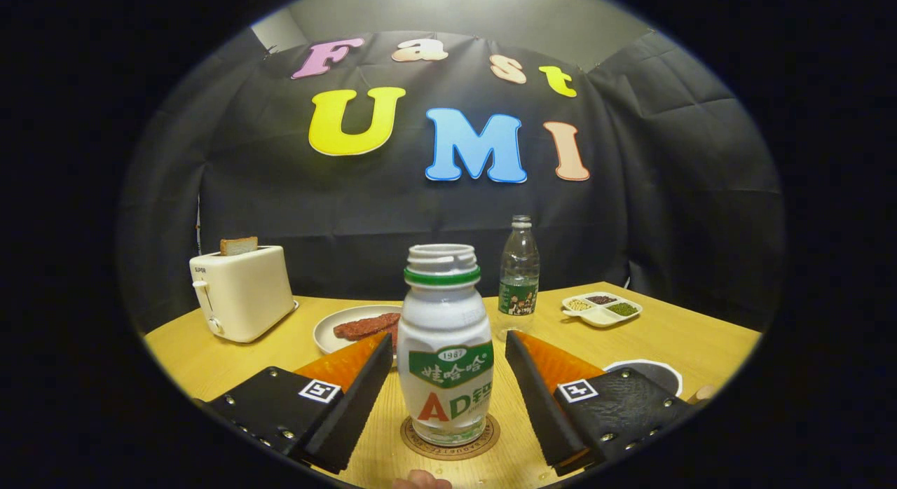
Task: Take the bottle from table, then pour the juice into the cup, finally place the bottle on the coaster
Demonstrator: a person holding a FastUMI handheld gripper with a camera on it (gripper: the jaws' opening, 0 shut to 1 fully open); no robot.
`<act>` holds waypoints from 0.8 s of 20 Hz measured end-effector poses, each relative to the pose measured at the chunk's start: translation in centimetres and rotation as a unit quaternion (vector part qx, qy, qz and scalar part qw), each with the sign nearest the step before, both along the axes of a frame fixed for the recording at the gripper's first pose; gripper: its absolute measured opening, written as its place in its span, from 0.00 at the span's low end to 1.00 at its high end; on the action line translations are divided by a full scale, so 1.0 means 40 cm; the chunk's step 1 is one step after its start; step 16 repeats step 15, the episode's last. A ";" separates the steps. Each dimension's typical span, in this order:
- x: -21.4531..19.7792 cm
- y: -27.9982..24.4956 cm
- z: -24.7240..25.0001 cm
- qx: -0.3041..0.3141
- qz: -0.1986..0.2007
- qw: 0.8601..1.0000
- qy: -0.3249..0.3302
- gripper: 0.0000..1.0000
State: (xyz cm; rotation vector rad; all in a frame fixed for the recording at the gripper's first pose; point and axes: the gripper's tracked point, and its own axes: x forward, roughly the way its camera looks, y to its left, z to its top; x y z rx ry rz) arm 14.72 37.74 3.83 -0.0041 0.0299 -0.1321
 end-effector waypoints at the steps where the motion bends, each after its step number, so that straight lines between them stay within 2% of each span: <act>1: -0.005 0.001 0.015 -0.002 0.003 1.000 -0.003 0.97; 5: -0.047 0.021 0.101 -0.010 0.030 0.999 -0.024 0.97; 11: -0.125 -0.010 0.260 -0.027 0.034 0.998 -0.037 0.97; 16: -0.171 -0.032 0.303 -0.029 0.048 0.998 -0.030 0.97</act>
